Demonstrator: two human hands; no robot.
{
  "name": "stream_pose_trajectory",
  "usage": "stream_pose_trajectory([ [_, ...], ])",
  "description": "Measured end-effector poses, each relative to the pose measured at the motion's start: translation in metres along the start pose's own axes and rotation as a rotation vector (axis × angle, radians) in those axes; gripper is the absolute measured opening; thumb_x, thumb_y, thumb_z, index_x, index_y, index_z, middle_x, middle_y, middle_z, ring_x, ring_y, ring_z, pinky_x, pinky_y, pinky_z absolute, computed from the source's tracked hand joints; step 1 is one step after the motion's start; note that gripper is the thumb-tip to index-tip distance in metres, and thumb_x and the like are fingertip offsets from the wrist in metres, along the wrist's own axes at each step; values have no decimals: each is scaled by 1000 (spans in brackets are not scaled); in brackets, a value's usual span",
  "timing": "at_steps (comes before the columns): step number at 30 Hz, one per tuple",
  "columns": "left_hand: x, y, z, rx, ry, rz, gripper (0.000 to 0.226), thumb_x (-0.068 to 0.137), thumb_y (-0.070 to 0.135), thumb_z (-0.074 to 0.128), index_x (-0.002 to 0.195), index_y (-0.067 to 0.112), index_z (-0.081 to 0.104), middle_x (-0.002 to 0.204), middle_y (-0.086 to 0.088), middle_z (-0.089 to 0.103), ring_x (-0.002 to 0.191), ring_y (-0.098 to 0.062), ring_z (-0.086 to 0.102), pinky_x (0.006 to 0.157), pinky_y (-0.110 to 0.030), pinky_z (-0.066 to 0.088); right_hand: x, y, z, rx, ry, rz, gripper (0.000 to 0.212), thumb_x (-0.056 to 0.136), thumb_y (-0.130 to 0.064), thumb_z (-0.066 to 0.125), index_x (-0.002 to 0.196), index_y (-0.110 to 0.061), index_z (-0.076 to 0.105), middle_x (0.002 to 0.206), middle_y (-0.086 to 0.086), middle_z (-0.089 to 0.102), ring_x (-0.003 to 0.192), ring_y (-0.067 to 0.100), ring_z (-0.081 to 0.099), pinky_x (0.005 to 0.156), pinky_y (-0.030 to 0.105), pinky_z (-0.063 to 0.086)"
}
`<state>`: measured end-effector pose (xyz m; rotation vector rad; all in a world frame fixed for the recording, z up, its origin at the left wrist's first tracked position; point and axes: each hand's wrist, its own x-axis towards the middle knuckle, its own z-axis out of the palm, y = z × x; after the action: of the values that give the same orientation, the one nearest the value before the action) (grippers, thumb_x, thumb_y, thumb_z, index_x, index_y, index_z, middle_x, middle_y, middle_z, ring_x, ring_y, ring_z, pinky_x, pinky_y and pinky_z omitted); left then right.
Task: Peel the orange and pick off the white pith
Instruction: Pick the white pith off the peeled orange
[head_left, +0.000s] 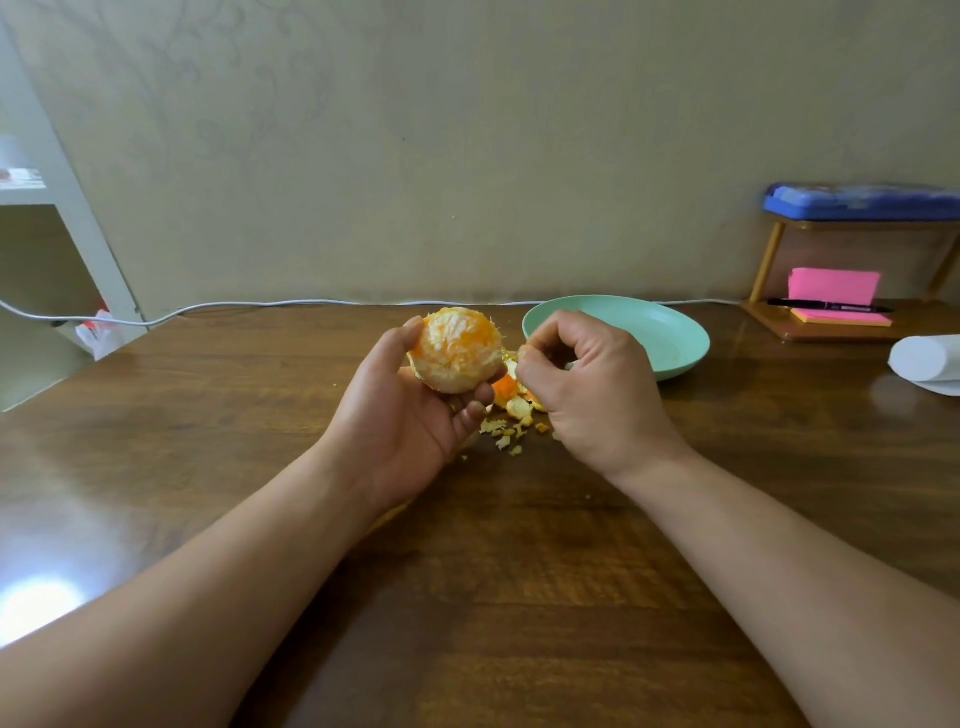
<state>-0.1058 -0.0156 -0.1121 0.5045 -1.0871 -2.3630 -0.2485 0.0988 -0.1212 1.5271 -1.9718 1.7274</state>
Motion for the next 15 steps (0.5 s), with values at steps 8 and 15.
stream_pose_trajectory([
  [8, -1, 3, -3, -45, -25, 6, 59, 104, 47, 44, 136, 0, 58, 116, -26, 68, 69, -20, 54, 52, -24, 42, 0, 3, -1, -11, -7, 20, 19, 94, -16, 72, 76, -16, 66, 72, -4, 64, 69, 14, 59, 60, 26, 50],
  [15, -1, 6, -6, -84, -63, 9, 52, 100, 46, 41, 122, 3, 60, 105, -25, 68, 62, -19, 44, 44, -23, 31, 1, 9, -3, -88, -15, 100, 20, 97, -20, 72, 78, -21, 67, 73, -7, 66, 72, 10, 61, 58, 24, 52],
])
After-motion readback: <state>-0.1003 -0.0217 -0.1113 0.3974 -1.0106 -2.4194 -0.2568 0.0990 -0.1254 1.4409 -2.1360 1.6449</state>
